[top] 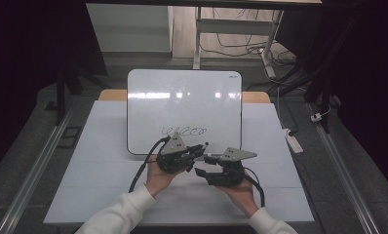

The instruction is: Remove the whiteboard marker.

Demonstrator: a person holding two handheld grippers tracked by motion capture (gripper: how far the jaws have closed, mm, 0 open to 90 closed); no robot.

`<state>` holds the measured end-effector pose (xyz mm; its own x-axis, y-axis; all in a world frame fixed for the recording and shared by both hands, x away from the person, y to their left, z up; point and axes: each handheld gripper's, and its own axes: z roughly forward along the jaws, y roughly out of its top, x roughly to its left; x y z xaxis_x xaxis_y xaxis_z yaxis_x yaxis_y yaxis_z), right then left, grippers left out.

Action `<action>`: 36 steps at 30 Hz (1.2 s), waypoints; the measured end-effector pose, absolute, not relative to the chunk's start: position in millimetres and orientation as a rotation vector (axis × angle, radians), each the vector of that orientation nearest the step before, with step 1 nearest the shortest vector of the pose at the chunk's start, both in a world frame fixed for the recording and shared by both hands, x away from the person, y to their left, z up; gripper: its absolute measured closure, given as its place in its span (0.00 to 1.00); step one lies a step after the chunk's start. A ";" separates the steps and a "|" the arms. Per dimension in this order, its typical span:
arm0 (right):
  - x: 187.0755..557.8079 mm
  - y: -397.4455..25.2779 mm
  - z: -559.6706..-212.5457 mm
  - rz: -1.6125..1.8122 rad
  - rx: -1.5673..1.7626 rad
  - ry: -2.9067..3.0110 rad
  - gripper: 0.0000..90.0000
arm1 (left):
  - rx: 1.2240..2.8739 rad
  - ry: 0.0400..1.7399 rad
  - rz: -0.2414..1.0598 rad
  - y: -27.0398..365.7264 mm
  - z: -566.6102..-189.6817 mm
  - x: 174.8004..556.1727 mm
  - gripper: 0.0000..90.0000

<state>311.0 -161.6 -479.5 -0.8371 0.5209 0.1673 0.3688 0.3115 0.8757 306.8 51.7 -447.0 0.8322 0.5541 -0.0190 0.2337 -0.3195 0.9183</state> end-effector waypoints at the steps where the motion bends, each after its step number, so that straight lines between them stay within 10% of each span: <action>1: 311.5 -159.6 -479.9 1.556 0.842 2.422 0.47 | 1.903 0.590 0.361 49.4 -447.8 305.8 0.91; 22: 323.6 -152.4 -487.1 1.520 1.063 2.524 0.86 | 1.940 0.542 0.387 31.2 -452.2 299.4 0.89; 30: 325.1 -162.3 -480.1 1.578 1.020 2.451 0.86 | 1.895 0.679 0.415 88.7 -443.1 287.5 0.48; 36: 330.5 -175.0 -473.6 1.632 0.966 2.347 0.86 | 1.920 0.853 0.373 159.2 -460.8 263.4 0.39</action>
